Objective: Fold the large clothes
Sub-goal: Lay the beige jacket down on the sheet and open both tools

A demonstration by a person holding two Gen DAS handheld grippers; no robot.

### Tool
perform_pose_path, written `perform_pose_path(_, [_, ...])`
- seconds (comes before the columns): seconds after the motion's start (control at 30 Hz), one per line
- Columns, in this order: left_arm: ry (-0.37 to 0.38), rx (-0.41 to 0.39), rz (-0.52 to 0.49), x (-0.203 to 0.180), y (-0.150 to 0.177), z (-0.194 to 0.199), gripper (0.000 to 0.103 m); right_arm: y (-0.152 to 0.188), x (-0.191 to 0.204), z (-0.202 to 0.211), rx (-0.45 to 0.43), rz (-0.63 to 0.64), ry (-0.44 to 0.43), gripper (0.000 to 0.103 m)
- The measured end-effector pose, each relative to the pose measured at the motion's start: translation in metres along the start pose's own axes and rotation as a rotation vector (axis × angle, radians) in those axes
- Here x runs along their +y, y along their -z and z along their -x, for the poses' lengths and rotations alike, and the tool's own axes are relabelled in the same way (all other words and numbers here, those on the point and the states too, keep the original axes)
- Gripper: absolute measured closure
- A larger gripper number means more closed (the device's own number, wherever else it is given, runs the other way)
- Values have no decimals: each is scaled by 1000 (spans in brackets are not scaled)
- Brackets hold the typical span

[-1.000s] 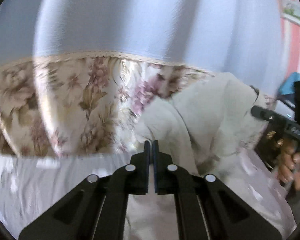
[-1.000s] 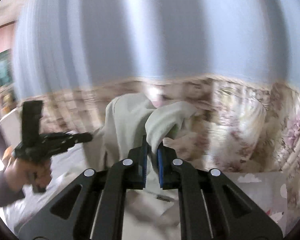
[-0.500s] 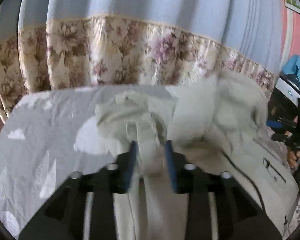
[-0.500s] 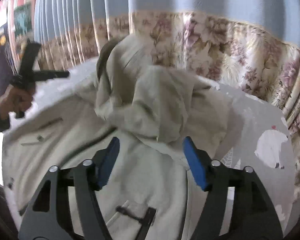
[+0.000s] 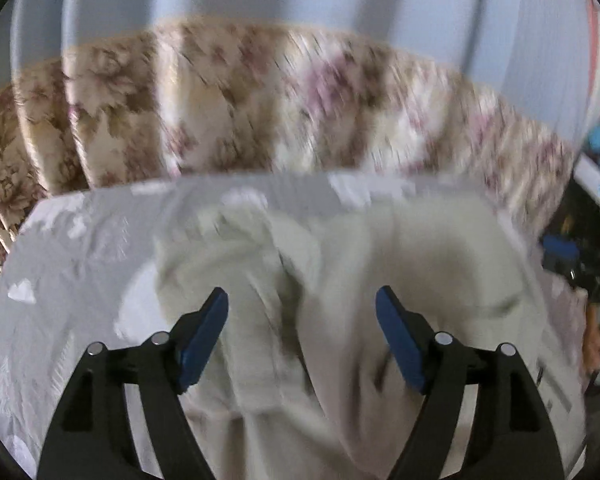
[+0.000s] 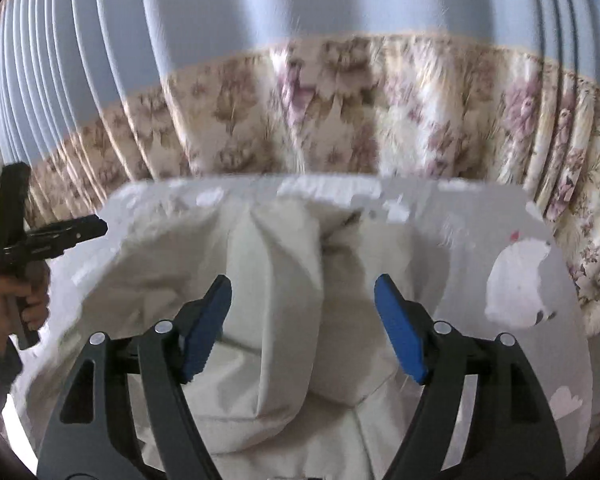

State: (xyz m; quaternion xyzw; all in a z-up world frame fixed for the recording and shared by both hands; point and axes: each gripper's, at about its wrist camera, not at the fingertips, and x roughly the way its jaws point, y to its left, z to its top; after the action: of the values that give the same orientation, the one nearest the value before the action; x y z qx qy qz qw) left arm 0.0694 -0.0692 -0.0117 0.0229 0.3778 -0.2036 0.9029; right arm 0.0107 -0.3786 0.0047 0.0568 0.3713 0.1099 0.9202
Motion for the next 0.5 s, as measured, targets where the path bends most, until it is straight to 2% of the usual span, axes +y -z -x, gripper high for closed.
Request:
perform_pose_path(0.03, [3,26,-7,-4,6,-5,26,4,3,-7,28,18,7,29])
perform_pose_path(0.1, [12,83,-11,-9,18,-20,26,14,11,-20,88,46,11,37])
perform_pose_path(0.17, [38,126,-7,-12,25,-33,28,20,18,-30,134,61,-2,65])
perform_pose_path(0.2, [55,140,-20,-15,26,-38,34,22,21,-33,143,73,-6,71])
perform_pose_path(0.23, [92,162,-41,-20,26,-43,71,22,27,-35,150,97,5,81])
perform_pose_path(0.27, [122,182,-51,-22,26,-47,88,22,30,-35,148,111,18,93])
perform_pose_path(0.3, [123,174,-58,-23,25,-47,90,20,33,-34,141,119,30,98])
perform_pose_path(0.33, [98,148,-96,-26,21,-44,96,15,34,-32,131,117,32,100])
perform_pose_path(0.37, [79,122,-120,-28,17,-40,97,8,34,-28,103,109,30,100])
perform_pose_path(0.5, [-22,-74,-156,-24,-18,-6,97,-30,37,-9,-40,119,85,101])
